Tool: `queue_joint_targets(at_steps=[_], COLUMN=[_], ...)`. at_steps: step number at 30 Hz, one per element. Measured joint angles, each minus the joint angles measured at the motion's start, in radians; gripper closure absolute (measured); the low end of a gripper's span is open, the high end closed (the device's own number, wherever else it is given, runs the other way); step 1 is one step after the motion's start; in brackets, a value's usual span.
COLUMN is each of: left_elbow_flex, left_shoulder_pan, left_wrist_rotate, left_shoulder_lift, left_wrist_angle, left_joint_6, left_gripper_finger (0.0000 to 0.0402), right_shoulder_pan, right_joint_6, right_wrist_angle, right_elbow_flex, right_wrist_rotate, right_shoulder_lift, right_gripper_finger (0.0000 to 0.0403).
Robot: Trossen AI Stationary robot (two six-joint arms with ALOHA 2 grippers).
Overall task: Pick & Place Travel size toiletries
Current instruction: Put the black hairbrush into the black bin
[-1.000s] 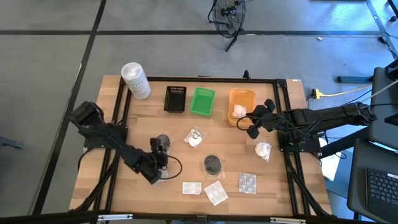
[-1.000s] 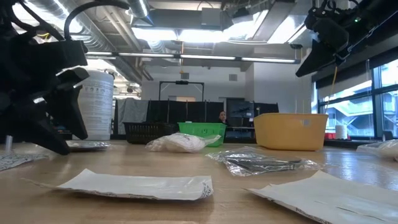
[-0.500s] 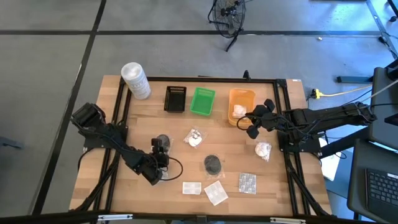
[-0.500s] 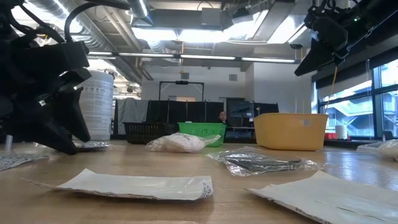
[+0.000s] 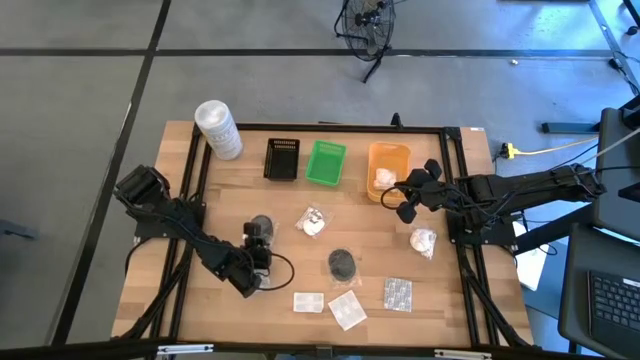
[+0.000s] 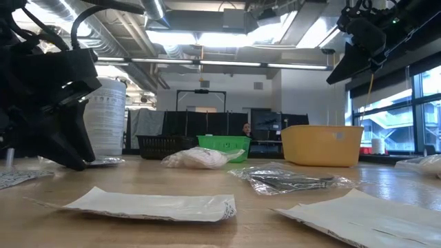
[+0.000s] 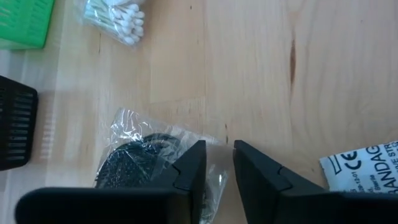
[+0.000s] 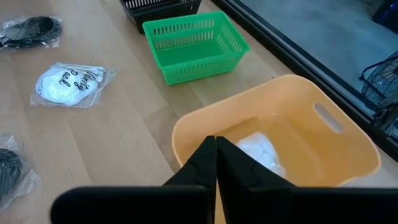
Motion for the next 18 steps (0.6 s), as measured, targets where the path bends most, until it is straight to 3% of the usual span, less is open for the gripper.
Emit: queue_joint_targets(at_steps=[12,18], left_elbow_flex=[0.009,0.044], left_shoulder_pan=[0.0,0.006], left_wrist_rotate=[-0.025,-0.09], left_shoulder_lift=[0.004,0.006], left_wrist_angle=[-0.014,-0.072], left_joint_6=[0.029,0.051], left_gripper_finger=[0.0396,0.0399], right_shoulder_pan=[0.0,0.0], right_joint_6=[0.0,0.001], right_wrist_angle=[0.0,0.0], right_elbow_flex=[0.0,0.0], right_wrist_rotate=[-0.001,-0.027], right_shoulder_lift=[0.0,0.0], right_gripper_finger=[0.0379,0.0395])
